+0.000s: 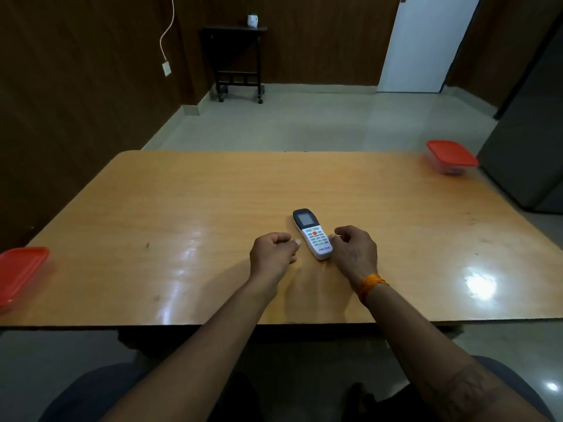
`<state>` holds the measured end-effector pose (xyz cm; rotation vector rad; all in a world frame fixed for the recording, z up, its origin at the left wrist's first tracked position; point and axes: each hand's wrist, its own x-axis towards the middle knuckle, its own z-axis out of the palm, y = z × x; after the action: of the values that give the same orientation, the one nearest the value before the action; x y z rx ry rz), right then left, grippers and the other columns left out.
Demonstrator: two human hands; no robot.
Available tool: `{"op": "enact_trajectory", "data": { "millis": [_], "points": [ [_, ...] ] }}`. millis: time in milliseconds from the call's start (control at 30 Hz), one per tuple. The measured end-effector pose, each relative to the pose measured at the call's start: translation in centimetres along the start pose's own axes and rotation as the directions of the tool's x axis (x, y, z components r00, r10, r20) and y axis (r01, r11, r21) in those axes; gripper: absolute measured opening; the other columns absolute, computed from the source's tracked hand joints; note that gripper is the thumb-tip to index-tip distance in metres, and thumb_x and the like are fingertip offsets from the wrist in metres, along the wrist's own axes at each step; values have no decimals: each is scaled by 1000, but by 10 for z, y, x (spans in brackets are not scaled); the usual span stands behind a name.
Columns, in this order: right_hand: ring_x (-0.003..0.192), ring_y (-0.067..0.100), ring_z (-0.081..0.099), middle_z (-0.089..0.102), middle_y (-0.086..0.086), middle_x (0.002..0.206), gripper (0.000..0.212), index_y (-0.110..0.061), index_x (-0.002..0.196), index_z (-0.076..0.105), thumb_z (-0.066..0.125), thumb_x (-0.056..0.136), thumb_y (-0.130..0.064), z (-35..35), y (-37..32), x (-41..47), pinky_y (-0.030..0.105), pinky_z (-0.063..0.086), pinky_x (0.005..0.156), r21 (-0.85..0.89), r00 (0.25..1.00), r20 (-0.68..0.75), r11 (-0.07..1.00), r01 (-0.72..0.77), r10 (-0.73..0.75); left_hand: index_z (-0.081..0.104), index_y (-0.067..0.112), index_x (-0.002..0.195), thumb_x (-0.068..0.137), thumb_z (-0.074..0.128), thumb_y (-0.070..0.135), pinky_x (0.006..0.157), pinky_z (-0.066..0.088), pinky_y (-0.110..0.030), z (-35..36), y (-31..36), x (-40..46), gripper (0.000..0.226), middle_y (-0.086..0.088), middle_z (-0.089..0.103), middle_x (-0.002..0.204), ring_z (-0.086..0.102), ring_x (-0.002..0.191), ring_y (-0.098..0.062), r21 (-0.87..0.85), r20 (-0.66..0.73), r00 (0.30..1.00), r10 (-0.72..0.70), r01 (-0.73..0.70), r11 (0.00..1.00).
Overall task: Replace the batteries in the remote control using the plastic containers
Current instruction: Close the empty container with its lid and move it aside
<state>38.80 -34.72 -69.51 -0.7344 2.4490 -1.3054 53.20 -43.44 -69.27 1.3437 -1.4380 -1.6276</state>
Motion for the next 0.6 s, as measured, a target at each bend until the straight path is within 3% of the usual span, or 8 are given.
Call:
{"op": "enact_trajectory", "data": {
  "millis": [100, 200, 267, 400, 600],
  "points": [
    [109, 23, 67, 74, 9, 120, 35, -11, 127, 73, 64, 100, -32, 2, 5, 12, 35, 55, 92, -50, 996, 75, 998, 50, -46, 73, 13, 115, 87, 82, 22, 82, 65, -34, 19, -1, 13, 31, -4, 77, 105, 76, 84, -17, 16, -18, 1000, -4, 4, 1000],
    [100, 25, 71, 78, 8, 106, 28, -11, 109, 79, 63, 99, -32, 4, 3, 19, 40, 59, 85, -56, 986, 147, 995, 87, -78, 76, 13, 102, 87, 81, 18, 84, 66, -41, 31, -1, 26, 17, -7, 80, 94, 77, 78, -18, 56, -5, 1000, -13, 13, 998],
    [96, 24, 71, 80, 9, 104, 28, -12, 106, 81, 62, 100, -32, 8, -1, 22, 39, 59, 82, -63, 981, 171, 992, 108, -95, 77, 11, 103, 86, 82, 16, 83, 66, -44, 34, 0, 32, 18, -8, 81, 94, 79, 79, -20, 83, 13, 1000, -16, 15, 996],
    [101, 24, 71, 79, 11, 114, 27, -10, 114, 79, 61, 100, -25, 27, -10, 28, 35, 58, 83, -48, 982, 151, 991, 125, -117, 75, 21, 85, 83, 82, 8, 81, 66, -44, 25, 5, 50, 14, -6, 81, 91, 80, 81, -21, 144, -1, 1000, 19, -18, 989],
    [99, 28, 70, 78, 15, 105, 26, -2, 104, 79, 60, 101, -18, 65, -41, 40, 42, 59, 84, 64, 985, 84, 988, 144, -149, 81, 16, 95, 81, 80, 10, 87, 65, -43, -6, 29, 90, 16, -5, 80, 102, 78, 91, -22, 201, -8, 996, 89, -86, 976]
  ]
}}
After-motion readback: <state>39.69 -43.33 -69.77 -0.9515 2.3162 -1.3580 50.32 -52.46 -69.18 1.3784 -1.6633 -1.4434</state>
